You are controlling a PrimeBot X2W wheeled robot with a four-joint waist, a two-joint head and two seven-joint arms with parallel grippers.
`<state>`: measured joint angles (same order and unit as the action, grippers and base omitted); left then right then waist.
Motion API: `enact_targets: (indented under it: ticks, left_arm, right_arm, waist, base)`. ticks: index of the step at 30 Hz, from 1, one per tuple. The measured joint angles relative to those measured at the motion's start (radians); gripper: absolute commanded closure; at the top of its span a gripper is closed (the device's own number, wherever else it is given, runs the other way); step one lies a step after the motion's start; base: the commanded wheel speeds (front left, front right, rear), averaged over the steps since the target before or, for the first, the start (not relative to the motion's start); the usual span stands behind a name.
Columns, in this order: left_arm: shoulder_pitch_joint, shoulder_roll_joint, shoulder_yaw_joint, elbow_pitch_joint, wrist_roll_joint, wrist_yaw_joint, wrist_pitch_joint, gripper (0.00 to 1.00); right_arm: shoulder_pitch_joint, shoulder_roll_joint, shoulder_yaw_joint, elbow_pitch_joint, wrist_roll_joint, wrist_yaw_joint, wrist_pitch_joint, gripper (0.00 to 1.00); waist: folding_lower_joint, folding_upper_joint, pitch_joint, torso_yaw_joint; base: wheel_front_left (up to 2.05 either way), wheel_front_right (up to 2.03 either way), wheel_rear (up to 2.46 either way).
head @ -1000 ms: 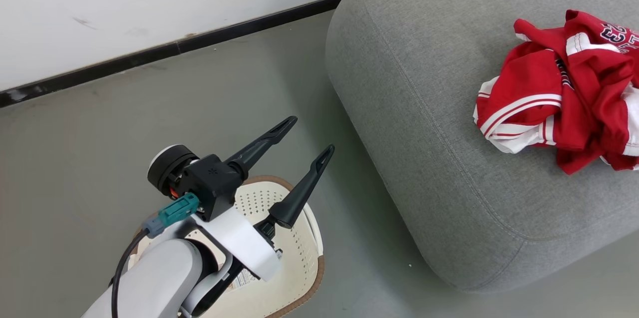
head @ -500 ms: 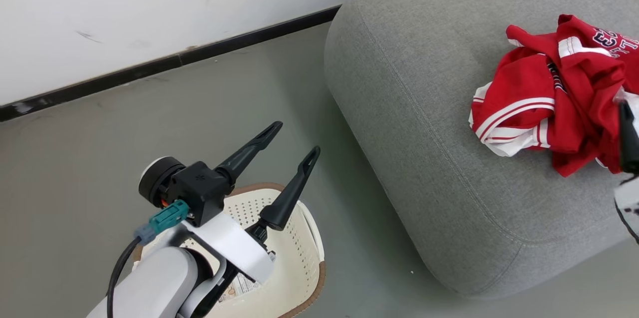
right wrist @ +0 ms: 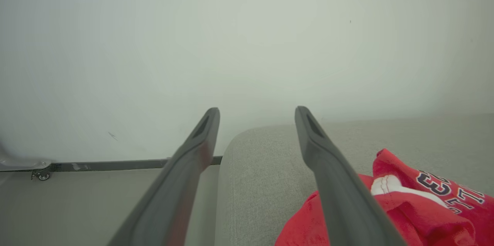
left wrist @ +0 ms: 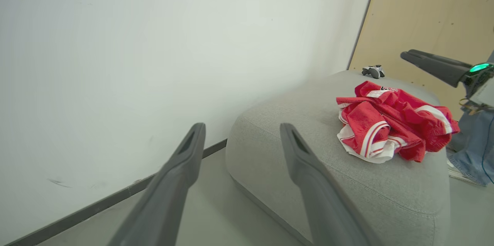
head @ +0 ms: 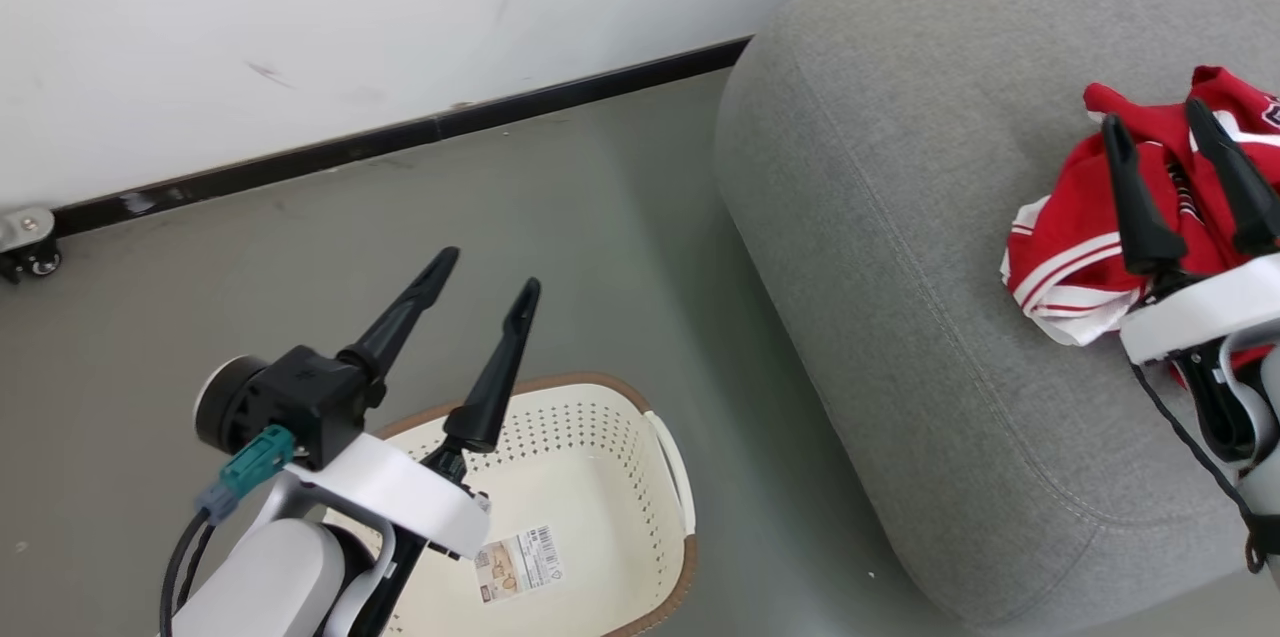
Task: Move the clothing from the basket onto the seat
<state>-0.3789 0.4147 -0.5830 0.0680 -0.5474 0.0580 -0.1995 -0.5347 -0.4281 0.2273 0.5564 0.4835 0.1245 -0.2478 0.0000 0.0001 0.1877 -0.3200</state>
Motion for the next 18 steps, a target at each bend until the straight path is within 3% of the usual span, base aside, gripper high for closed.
enact_targets:
  ticks: [18]
  left_arm:
    - [0.132, 0.017, 0.119, 0.026, -0.003, 0.137, -0.039, 0.0]
  right_arm:
    - [-0.013, 0.086, 0.062, -0.079, -0.09, 0.0, 0.0, 0.0]
  waist:
    - [0.0, 0.0, -0.053, 0.143]
  base:
    - [0.0, 0.0, 0.0]
